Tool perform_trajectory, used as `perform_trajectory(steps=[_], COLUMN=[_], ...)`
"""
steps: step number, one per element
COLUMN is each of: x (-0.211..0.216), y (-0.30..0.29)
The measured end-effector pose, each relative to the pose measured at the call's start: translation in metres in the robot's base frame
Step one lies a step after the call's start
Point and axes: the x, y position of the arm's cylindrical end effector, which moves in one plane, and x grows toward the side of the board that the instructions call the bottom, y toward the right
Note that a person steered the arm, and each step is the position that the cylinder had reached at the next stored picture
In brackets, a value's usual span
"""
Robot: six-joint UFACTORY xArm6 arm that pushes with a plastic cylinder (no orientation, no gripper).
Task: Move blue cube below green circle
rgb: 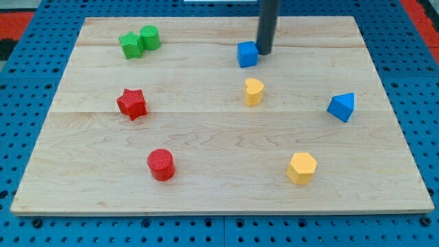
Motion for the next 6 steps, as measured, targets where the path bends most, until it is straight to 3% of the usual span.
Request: perform_trajectory(steps=[1,2,4,6], x=[0.005,0.018,0.024,0.024], y=[-0.018,0.008,-0.102,-0.148])
